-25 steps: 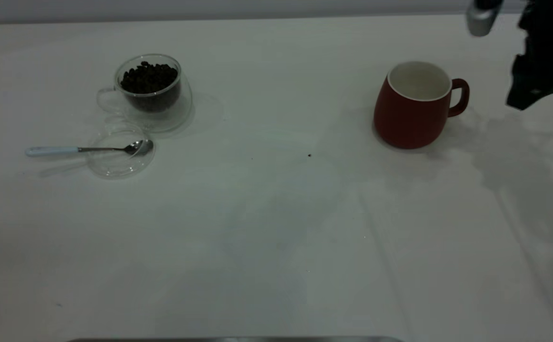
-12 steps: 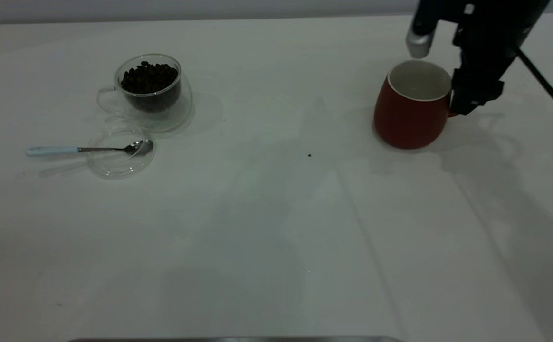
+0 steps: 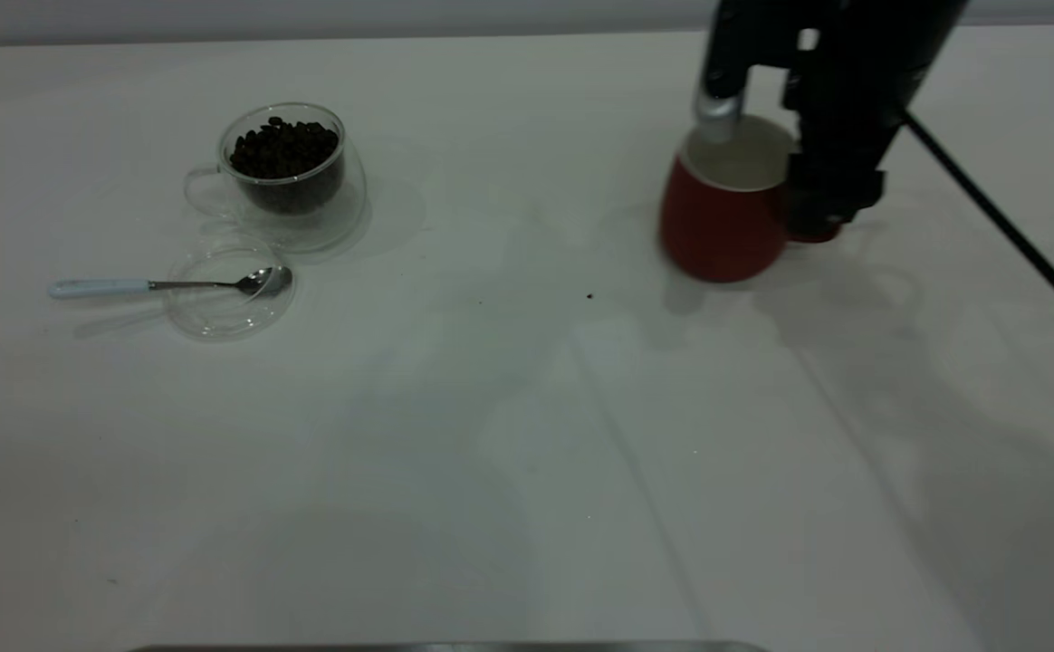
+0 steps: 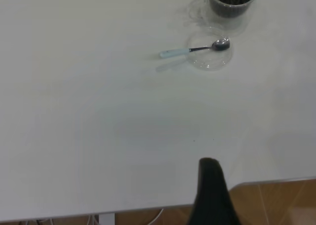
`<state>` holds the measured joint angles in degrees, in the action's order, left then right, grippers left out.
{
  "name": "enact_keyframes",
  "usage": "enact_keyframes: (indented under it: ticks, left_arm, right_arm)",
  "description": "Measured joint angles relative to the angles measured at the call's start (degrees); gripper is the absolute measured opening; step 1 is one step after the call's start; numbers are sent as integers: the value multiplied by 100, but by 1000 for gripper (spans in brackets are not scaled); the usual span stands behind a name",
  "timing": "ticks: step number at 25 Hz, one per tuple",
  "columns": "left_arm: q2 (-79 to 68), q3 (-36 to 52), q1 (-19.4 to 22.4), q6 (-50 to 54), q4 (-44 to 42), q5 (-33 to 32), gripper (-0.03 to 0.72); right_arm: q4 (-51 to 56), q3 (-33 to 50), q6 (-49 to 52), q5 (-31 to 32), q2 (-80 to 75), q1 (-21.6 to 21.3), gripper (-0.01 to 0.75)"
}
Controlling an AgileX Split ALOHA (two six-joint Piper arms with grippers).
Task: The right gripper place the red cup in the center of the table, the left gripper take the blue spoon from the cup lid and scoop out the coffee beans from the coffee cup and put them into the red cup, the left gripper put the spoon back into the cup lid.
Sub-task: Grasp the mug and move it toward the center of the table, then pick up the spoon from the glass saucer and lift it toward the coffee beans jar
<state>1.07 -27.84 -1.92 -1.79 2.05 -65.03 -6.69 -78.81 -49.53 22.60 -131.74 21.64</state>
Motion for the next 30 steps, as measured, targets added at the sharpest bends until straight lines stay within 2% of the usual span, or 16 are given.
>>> enact_keyframes:
  ticks: [12,21,24,30]
  left_arm:
    - [0,0,0,0,0,0,588]
    - [0,0,0,7,0,0,588]
    - [0,0,0,7,0,0,588]
    - [0,0,0,7,0,0,588]
  right_arm:
    - [223,0,24,-537,0,1037,587]
    - [907,-345,375,-628,10,1262,587]
    - [912,-352,646,-441,252,1262,587]
    - [669,-352,1244,746,1469,1262,587]
